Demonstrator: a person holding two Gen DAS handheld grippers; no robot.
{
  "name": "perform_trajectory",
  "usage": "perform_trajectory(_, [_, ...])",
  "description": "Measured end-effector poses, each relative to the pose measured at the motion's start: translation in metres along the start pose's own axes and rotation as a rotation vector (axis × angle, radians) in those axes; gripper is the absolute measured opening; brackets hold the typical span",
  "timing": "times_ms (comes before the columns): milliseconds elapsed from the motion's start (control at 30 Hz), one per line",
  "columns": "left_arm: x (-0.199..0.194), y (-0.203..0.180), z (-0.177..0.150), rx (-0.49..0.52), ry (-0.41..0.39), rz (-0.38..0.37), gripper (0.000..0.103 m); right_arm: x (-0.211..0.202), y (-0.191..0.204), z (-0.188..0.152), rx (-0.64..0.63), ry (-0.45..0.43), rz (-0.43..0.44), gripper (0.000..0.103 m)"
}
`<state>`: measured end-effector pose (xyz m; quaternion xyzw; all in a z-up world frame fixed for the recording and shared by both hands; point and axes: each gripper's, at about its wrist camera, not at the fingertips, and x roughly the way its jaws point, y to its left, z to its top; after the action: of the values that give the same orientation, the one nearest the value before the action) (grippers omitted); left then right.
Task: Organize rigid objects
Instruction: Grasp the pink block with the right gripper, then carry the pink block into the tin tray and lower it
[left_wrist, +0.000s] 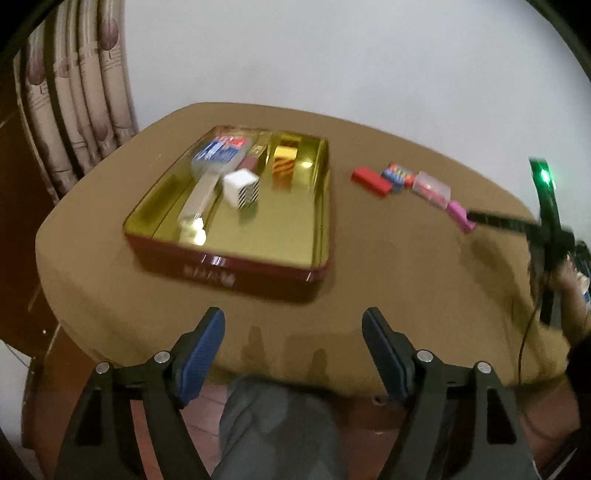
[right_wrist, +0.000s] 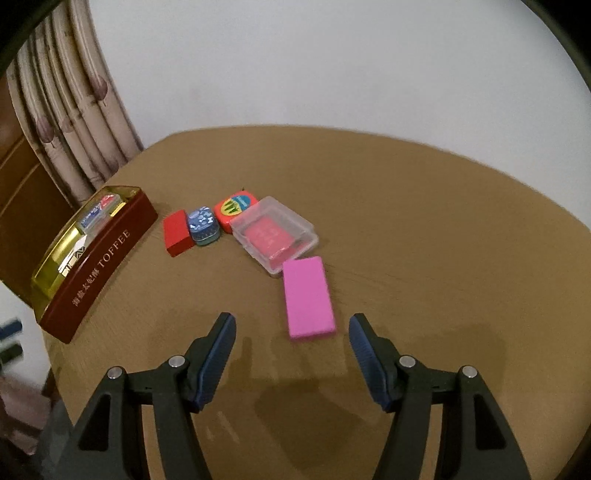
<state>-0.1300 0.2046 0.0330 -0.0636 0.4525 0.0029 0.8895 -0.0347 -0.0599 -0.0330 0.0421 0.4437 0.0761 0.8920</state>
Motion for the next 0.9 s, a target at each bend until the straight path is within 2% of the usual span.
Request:
perform_trajectory(167, [0.004,0.004,-0.016,0.031,0.017,0.02,0.075,0.02,-0.002,0.016,-0.03,0.062,-0.048,0.063])
perform_trajectory(200, [0.006,0.005,-0.018,0.032,0.013,0.025,0.075,0.026,-0.003,0.018,-0.03,0.085,-0.061,0.057])
perform_trajectory(233, [0.007,0.006,-0.02,0.028,0.011,0.024,0.076,0.033,-0.003,0.019,-0.032,0.111,-0.076,0.042])
perform_trajectory(300, [0.01,0.007,-0.022,0.016,0.011,0.022,0.076,0.039,-0.001,0.018,-0.053,0.138,-0.116,0.03])
perform_trajectory(467, [0.017,0.012,-0.029,-0.009,0.029,0.009,0.076,0.03,0.005,0.007,-0.044,0.155,-0.131,0.03])
perform_trajectory(567, [0.018,0.015,-0.033,-0.016,0.072,-0.034,0.076,0.01,0.017,0.001,0.018,0.131,-0.032,0.03])
perform_trajectory(667, [0.018,0.016,-0.033,-0.003,0.104,-0.056,0.076,-0.014,0.05,0.011,0.027,0.093,0.084,0.03])
perform_trajectory(800, [0.006,0.017,-0.03,0.013,0.06,-0.057,0.076,-0.033,0.12,0.045,-0.021,0.059,0.246,0.03])
perform_trajectory(900, [-0.003,0.018,-0.028,0.019,0.032,-0.04,0.077,-0.022,0.173,0.071,-0.066,0.066,0.317,0.03])
